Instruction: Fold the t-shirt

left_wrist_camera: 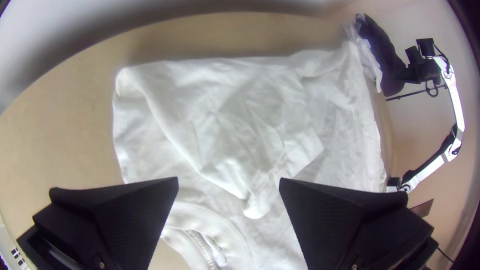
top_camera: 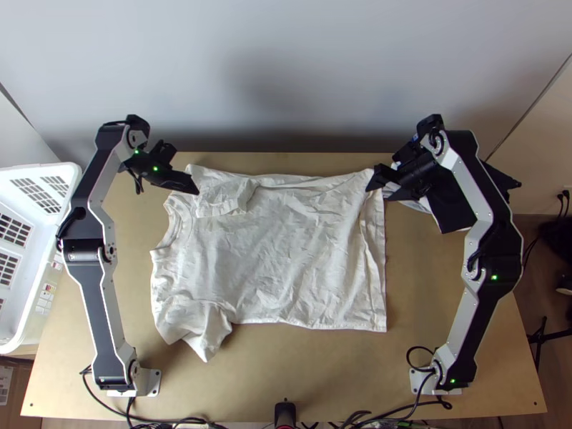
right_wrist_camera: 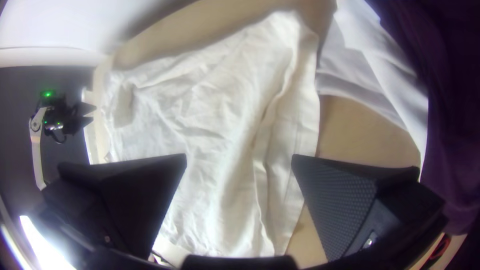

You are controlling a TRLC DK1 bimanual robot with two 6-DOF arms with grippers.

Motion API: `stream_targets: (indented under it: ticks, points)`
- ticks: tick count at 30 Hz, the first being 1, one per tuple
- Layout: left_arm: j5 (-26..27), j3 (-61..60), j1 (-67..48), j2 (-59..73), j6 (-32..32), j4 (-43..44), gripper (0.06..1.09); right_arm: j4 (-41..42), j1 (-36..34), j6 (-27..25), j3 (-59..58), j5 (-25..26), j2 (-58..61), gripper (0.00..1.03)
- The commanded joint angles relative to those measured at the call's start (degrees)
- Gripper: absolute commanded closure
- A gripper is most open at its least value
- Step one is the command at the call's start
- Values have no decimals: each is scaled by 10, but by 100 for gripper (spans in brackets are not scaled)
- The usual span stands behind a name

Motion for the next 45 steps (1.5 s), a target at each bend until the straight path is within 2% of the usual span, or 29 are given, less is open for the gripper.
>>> stream_targets:
  ticks: [1,7,9,13,22,39,45]
  points:
    - [-5,15,12,9,13,73,10,85,3,-30,-10,8,-19,5]
    - [-15,35,23,30,-41,170,10,110,6,-30,65,48,36,5]
    - [-35,37,29,40,-66,200,10,126,5,-27,80,63,51,5]
    - [-55,37,36,54,-73,227,10,152,6,-26,98,82,74,5]
    - [-56,36,35,86,-67,231,10,152,7,-16,163,83,137,5]
    - [-54,36,11,102,-60,234,10,151,9,26,168,99,161,5]
    - [-54,36,11,108,-63,236,10,145,8,27,168,99,172,5]
